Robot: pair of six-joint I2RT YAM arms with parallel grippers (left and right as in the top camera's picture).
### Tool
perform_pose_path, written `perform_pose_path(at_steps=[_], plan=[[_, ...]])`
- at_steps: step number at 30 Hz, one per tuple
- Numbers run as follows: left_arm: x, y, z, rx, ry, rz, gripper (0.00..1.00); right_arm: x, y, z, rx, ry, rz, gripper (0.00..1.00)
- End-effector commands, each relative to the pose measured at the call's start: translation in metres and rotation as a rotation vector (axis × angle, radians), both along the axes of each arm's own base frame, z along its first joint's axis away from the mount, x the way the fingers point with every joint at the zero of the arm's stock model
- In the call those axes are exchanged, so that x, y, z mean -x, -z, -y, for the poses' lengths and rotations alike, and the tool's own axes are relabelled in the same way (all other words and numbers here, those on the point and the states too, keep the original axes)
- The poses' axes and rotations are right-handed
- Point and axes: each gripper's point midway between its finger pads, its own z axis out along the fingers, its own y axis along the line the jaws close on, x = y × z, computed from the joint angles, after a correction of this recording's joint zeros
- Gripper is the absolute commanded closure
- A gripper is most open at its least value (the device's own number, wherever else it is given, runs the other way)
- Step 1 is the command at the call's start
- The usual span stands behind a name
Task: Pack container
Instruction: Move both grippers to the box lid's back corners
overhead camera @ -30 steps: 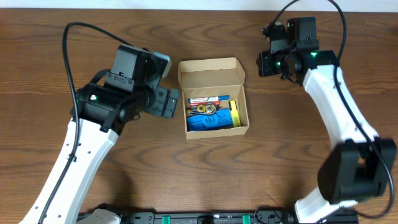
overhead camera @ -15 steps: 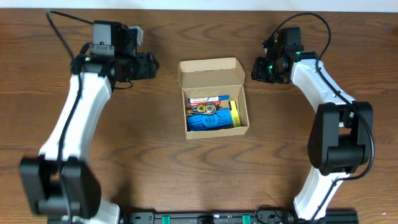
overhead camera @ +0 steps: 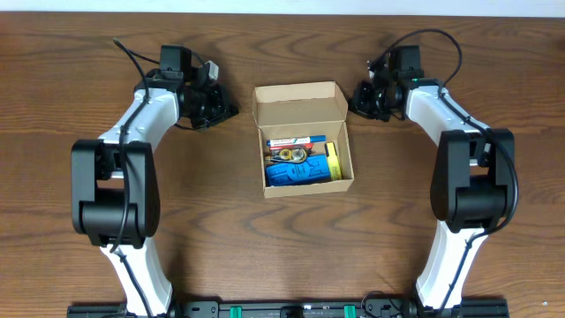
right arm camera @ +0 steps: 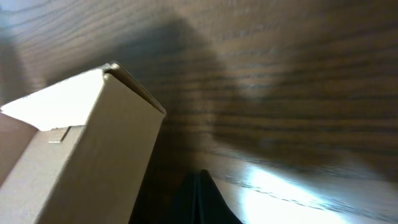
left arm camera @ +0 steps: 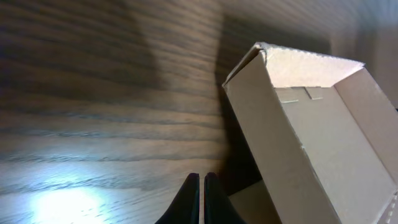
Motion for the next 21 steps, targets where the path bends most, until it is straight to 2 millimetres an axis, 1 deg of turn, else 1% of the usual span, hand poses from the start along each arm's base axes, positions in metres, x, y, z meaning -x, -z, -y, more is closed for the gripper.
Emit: perform_pose_path(at_steps=[1,5,7,10,15,21], plan=[[-0.005,-0.009,0.012,0.102,-0.002,-0.005,0.94,0.004,-0.001,-0.015,-0.098,0.012,-0.042,0.99],[-0.015,-0.018,0.020,0.157,0.021,0.008,0.95,0.001,-0.005,-0.023,-0.133,0.025,-0.045,0.99],[-0.019,-0.022,0.025,0.186,0.035,0.005,0.94,0.002,-0.009,-0.032,-0.164,0.007,-0.042,0.99],[-0.019,-0.020,0.025,0.185,0.032,-0.020,0.94,0.004,-0.009,-0.037,-0.170,0.005,-0.051,0.99],[-0.010,-0.011,0.020,0.150,0.012,-0.078,0.94,0.004,-0.009,-0.038,-0.170,0.002,-0.050,0.99],[0.013,0.004,0.012,0.080,-0.008,-0.198,0.94,0.004,-0.009,-0.038,-0.170,0.002,-0.050,0.99]])
